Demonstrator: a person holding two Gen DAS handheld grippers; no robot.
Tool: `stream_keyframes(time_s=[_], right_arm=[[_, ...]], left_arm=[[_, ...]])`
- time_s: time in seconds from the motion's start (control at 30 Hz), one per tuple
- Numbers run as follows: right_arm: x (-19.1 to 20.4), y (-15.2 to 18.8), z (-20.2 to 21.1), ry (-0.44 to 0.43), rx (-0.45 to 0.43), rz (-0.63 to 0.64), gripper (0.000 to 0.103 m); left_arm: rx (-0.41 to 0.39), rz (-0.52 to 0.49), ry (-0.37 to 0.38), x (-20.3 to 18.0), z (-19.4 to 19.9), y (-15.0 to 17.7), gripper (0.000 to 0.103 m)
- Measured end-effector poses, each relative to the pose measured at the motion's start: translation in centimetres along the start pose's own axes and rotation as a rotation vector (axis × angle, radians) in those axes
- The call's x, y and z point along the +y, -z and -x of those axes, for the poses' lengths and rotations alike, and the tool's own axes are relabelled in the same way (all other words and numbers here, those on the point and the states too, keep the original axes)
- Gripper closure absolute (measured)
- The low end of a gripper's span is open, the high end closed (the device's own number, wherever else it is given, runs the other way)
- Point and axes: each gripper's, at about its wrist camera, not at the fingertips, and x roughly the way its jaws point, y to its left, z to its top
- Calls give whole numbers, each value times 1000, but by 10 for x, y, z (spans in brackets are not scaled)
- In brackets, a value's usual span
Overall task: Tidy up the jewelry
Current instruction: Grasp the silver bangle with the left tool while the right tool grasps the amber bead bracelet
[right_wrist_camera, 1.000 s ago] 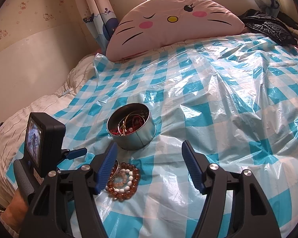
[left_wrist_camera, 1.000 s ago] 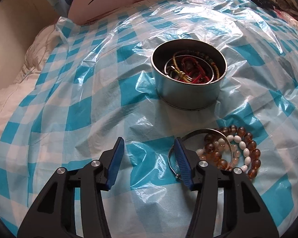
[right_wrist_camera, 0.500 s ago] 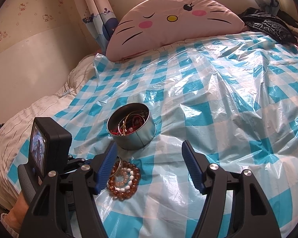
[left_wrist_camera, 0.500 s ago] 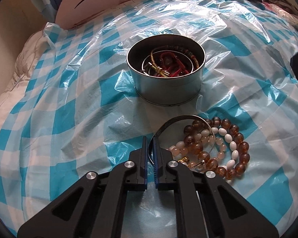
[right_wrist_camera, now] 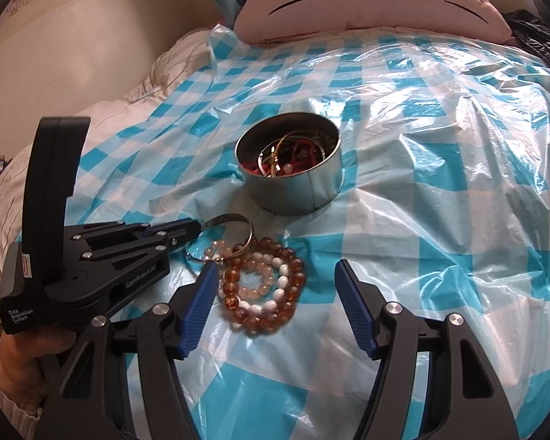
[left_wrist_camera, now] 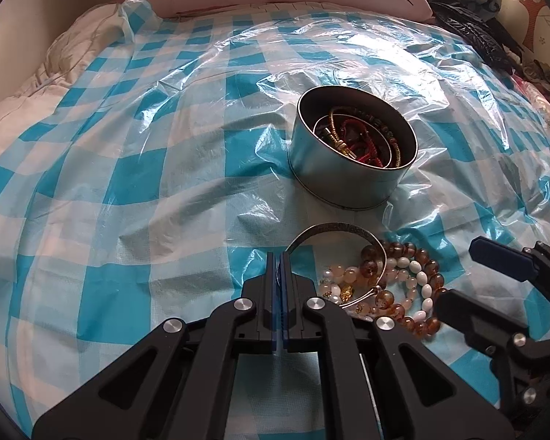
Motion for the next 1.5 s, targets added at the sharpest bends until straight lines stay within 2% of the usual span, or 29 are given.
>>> stream_keyframes(time_s=[0.03, 0.13, 0.3, 0.5, 0.6, 0.63, 0.73, 0.87, 1.03, 1.4, 1.47, 1.5], right_arm=[[4, 1, -4, -6, 13, 14, 50], [10, 2, -12, -13, 41, 37, 55], [-5, -1, -20, -68, 65, -43, 61], [-16, -3, -28, -35, 99, -83, 66], [-7, -2, -32, -6, 116, -31, 79], [-6, -1, -32, -11, 115, -24, 90], [-7, 0, -26, -27, 94, -34, 91], [-18, -2, -6, -33, 13, -93, 91], [-34, -5, 14, -3, -73, -162, 91], [-40, -3, 0, 28, -3, -183, 90], [-41, -3, -2, 31, 5, -189, 87], [-42, -2, -3, 37, 8, -190, 81]], left_arm=[[0, 3, 3, 1, 0, 0, 101], [4, 1, 8, 1, 0, 1, 101], [17, -21, 15, -4, -3, 2, 101], [20, -18, 23, -4, -5, 2, 101], [19, -12, 27, -3, -5, 2, 101], [20, -10, 28, -2, -5, 2, 101], [20, -10, 28, -2, -5, 2, 101], [16, -9, 30, -2, -5, 2, 101], [-19, -4, 54, 0, 0, -2, 101], [4, -60, 63, -10, -10, -6, 100], [9, -58, 73, -10, -12, -8, 100], [9, -61, 75, -10, -12, -9, 99]])
